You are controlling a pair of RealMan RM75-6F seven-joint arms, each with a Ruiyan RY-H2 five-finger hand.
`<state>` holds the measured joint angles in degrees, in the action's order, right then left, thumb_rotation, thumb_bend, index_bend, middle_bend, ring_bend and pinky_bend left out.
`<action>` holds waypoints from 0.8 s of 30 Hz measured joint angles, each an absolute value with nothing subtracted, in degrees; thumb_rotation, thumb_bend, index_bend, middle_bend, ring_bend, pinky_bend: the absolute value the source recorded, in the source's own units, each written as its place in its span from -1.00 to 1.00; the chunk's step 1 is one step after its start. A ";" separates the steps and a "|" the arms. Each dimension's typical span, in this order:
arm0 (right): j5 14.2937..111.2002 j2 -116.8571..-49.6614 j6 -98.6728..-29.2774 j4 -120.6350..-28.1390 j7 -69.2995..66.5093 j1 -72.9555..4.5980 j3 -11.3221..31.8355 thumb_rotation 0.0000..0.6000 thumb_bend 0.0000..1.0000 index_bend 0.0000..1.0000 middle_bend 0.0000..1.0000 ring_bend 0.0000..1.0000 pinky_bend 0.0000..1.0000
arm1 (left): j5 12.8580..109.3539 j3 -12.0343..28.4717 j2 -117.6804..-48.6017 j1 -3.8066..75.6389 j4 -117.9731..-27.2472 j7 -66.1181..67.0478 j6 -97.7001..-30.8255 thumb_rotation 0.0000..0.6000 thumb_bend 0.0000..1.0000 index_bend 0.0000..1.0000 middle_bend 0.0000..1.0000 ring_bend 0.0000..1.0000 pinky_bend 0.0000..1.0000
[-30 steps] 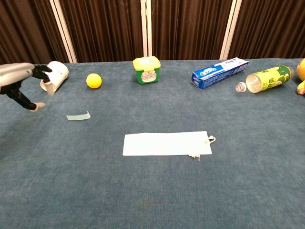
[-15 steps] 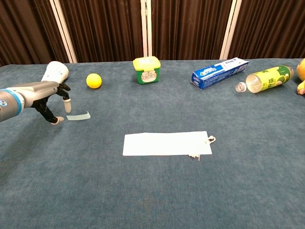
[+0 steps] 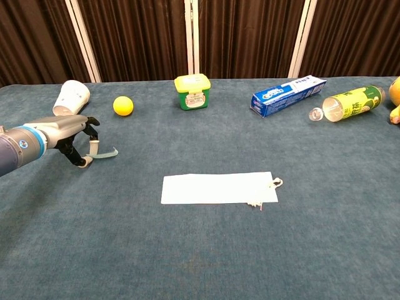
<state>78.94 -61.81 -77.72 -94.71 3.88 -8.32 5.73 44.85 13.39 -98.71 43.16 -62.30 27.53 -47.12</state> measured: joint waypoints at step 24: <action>79.43 -61.42 -78.14 -95.29 3.50 -8.25 5.55 1.00 -1.00 -1.00 -1.00 -1.00 -1.00 | 52.09 13.43 -95.06 45.25 -75.70 25.91 -50.43 1.00 -0.08 0.25 -1.00 -1.00 -1.00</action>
